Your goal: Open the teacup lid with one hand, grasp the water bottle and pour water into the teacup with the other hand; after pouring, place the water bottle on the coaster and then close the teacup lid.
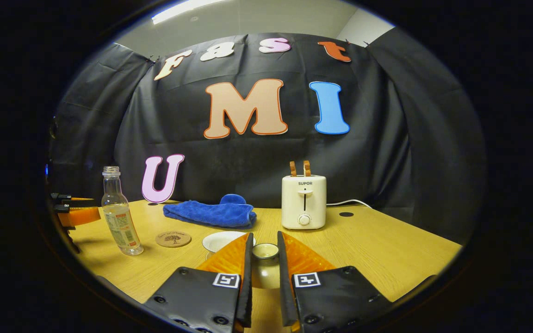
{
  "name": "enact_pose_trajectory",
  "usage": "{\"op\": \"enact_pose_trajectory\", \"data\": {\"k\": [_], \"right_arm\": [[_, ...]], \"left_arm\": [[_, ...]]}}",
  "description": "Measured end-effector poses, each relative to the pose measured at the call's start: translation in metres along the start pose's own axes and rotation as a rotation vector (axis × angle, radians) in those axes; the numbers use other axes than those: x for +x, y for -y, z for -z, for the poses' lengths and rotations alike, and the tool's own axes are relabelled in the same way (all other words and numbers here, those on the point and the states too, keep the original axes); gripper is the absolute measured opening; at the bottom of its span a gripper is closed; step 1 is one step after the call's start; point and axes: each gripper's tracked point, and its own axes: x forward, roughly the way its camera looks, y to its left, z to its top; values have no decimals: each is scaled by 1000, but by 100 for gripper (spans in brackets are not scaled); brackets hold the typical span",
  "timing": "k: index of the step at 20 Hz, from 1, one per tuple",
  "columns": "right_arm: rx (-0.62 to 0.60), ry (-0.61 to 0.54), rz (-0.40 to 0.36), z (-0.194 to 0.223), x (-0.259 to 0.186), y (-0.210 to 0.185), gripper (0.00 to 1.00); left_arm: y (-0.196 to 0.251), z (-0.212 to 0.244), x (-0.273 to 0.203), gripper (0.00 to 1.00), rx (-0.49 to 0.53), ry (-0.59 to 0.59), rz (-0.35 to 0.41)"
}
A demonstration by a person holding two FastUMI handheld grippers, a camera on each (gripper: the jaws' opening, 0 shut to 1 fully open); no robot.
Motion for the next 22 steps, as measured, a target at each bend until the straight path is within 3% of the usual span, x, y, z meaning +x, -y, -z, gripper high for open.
{"op": "enact_pose_trajectory", "data": {"k": [5, 11, 22], "right_arm": [[-1, 0, 32, 0, -10, 11, 28], [-3, 0, 60, 0, -23, 23, 28], [-3, 3, 88, -1, -28, 31, 28]], "left_arm": [[24, 1, 19, 94, 0, -3, 58], [30, 9, 37, 94, 4, -58, 65], [28, 32, 64, 95, 14, -198, 16]]}}
